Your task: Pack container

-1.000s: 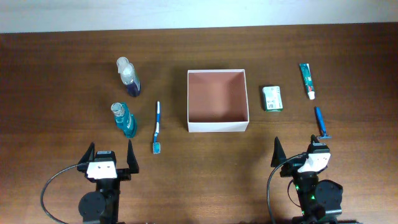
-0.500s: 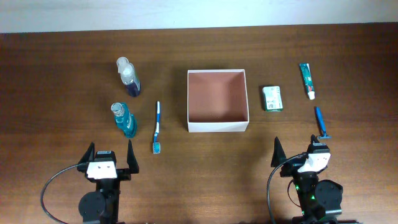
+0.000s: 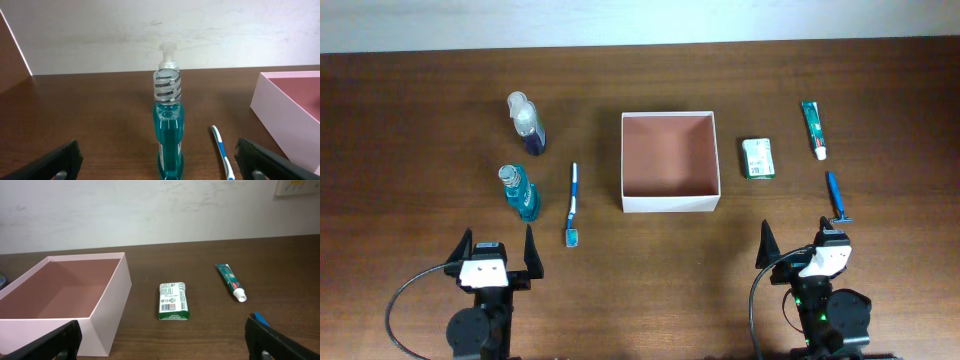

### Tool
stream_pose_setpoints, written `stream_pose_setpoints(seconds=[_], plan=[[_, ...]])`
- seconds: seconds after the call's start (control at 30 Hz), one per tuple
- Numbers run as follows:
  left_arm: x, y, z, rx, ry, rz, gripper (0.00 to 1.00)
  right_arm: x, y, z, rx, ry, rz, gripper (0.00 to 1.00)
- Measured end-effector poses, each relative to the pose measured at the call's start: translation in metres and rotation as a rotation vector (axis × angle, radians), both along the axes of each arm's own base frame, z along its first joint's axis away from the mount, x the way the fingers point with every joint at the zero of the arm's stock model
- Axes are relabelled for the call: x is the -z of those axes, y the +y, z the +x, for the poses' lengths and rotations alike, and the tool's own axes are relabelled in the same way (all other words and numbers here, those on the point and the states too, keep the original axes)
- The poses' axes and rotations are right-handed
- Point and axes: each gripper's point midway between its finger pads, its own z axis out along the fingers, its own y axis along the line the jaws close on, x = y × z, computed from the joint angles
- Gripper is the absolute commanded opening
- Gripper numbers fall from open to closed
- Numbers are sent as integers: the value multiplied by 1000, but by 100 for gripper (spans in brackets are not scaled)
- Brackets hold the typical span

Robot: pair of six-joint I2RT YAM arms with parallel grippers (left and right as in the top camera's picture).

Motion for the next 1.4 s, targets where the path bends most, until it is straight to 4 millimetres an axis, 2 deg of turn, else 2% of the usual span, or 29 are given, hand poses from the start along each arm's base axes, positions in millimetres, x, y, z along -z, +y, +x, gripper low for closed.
stream_pose_setpoints(seconds=[0.57,0.83,1.03,1.13,1.2,1.4], plan=[[-4,-1,0,4,-15,1,99,0,0,0,0,0,0,99],[-51,-13,-2,72,-180,22,99,0,0,0,0,0,0,99],[-117,-14,-15,68,-269,119,99,0,0,0,0,0,0,99],[-146,-13,-15,65,-203,134,99,0,0,0,0,1,0,99],[-159,-13,-7,74,-100,133,99,0,0,0,0,1,0,99],[-183,-23,38,174,214,92,99,0,0,0,0,-1,0,99]])
